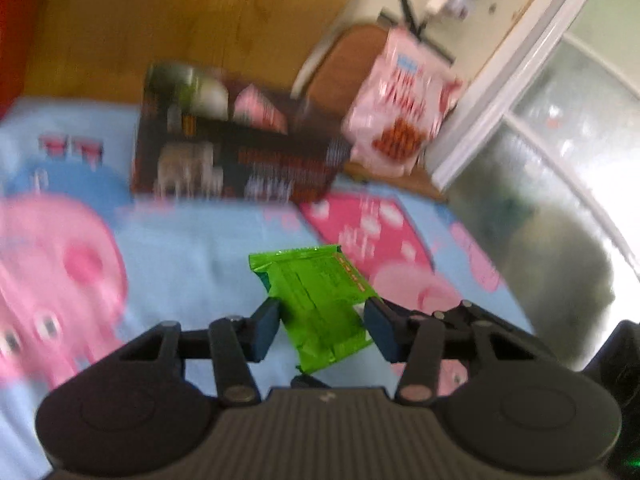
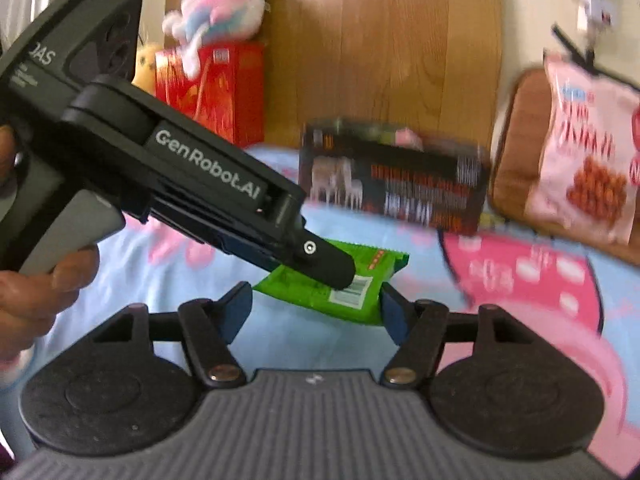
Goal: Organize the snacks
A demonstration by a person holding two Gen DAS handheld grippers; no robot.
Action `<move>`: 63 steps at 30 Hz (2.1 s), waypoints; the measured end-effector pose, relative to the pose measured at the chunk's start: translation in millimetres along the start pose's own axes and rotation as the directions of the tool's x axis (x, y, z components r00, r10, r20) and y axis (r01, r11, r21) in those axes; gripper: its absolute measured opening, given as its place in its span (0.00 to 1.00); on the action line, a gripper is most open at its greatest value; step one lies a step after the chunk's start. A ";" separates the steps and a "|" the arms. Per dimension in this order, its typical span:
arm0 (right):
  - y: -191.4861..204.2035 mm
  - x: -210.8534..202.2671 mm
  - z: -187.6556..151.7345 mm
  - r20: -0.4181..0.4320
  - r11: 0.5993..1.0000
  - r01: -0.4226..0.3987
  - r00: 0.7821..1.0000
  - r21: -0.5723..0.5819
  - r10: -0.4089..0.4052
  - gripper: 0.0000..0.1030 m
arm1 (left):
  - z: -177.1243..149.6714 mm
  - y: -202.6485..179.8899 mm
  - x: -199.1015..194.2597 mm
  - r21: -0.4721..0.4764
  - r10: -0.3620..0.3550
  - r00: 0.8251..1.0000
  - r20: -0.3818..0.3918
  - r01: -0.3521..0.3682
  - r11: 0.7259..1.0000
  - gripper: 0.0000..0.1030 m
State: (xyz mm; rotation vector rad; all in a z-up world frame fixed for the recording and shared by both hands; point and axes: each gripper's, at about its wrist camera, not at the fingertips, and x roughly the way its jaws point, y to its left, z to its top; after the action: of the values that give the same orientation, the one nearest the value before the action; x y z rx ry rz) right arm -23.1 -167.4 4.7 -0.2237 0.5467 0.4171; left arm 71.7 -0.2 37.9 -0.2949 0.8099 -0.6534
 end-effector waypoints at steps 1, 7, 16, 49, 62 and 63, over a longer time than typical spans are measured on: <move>0.7 1.0 8.6 0.032 1.000 0.007 0.999 -0.013 -0.007 0.68 | 10.6 -1.4 -4.7 0.015 0.003 1.000 0.024 -0.003 1.000 0.47; -8.8 24.7 62.4 0.159 0.995 0.069 0.986 -0.067 -0.058 0.68 | 76.8 -7.4 -6.8 0.079 0.022 0.991 0.135 -0.033 0.996 0.51; -70.6 98.2 107.1 0.151 0.994 0.112 0.982 0.019 -0.114 0.69 | 144.4 13.5 66.4 0.056 0.069 0.991 0.114 -0.076 0.996 0.50; -42.0 -24.0 15.2 0.044 0.889 0.081 0.993 0.451 -0.112 0.86 | -32.9 -28.3 -26.9 0.041 0.547 0.813 0.199 -0.564 0.825 1.00; -37.4 -41.0 -1.2 0.023 0.839 0.100 0.991 0.534 -0.133 0.89 | -62.9 -43.6 -42.9 0.023 0.628 0.759 0.169 -0.641 0.768 1.00; -36.2 -42.4 -0.7 0.030 0.841 0.097 0.991 0.532 -0.134 0.90 | -63.0 -45.4 -44.7 0.023 0.633 0.753 0.178 -0.646 0.763 1.00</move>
State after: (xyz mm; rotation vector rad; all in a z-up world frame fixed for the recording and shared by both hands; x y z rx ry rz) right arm -40.3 -213.7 30.7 0.2920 0.5603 0.1409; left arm -17.6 -6.4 43.6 0.0224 0.6661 -0.0053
